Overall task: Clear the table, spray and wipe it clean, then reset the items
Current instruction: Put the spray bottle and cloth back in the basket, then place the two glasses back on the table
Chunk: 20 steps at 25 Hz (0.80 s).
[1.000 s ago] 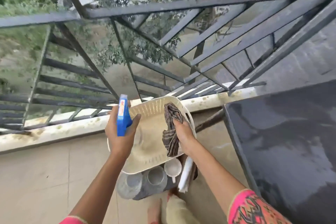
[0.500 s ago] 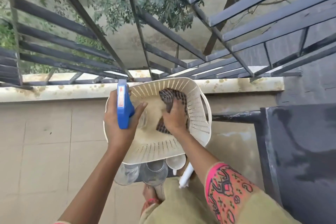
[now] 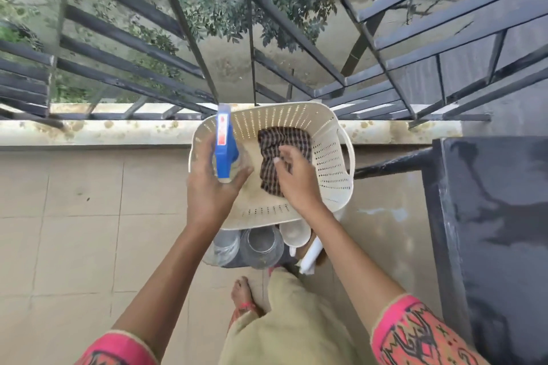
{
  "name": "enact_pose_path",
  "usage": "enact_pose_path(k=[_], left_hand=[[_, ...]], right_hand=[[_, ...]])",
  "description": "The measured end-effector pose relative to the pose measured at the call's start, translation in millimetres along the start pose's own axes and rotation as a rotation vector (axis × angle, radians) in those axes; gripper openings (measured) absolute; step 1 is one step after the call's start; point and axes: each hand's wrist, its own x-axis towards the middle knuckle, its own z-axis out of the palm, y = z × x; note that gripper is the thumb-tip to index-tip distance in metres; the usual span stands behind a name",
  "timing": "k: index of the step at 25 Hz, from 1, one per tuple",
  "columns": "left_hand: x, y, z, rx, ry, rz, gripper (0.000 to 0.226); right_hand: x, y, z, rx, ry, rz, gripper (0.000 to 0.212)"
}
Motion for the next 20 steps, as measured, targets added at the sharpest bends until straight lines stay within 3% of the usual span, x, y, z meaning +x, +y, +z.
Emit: enact_pose_path(k=[5, 7, 9, 14, 20], left_hand=[[-59, -31, -24, 0.032, -0.042, 0.024, 0.076], [-85, -51, -31, 0.084, -0.045, 0.017, 0.080], [-104, -72, -35, 0.127, -0.101, -0.015, 0.085], [-109, -119, -29, 0.174, -0.348, -0.062, 0.094], [-94, -142, -7, 0.238, -0.369, 0.054, 0.099]], right_hand=[[-95, -4, 9, -0.073, 0.478, -0.467, 0.018], [-126, 15, 21, -0.184, 0.534, -0.539, 0.019], [-144, 39, 35, -0.308, 0.495, -0.485, 0.032], [-144, 66, 61, -0.704, 0.232, -0.240, 0.096], [-119, 86, 73, -0.882, 0.172, -0.198, 0.105]])
